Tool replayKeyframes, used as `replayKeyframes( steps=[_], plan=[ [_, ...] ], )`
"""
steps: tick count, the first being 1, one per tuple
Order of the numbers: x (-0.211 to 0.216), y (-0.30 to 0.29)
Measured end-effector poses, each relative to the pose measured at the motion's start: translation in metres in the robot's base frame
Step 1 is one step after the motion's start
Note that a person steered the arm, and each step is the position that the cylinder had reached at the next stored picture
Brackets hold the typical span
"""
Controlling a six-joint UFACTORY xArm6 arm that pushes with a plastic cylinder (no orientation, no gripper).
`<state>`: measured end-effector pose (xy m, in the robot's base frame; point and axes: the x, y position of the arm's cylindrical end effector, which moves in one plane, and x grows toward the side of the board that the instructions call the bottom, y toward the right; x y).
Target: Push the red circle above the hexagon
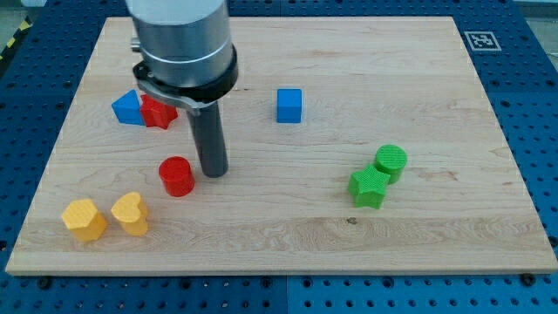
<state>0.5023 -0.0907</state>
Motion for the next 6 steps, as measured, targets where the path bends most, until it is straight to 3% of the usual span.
replayKeyframes(
  steps=[6],
  plan=[
    [0.02,-0.085]
  ],
)
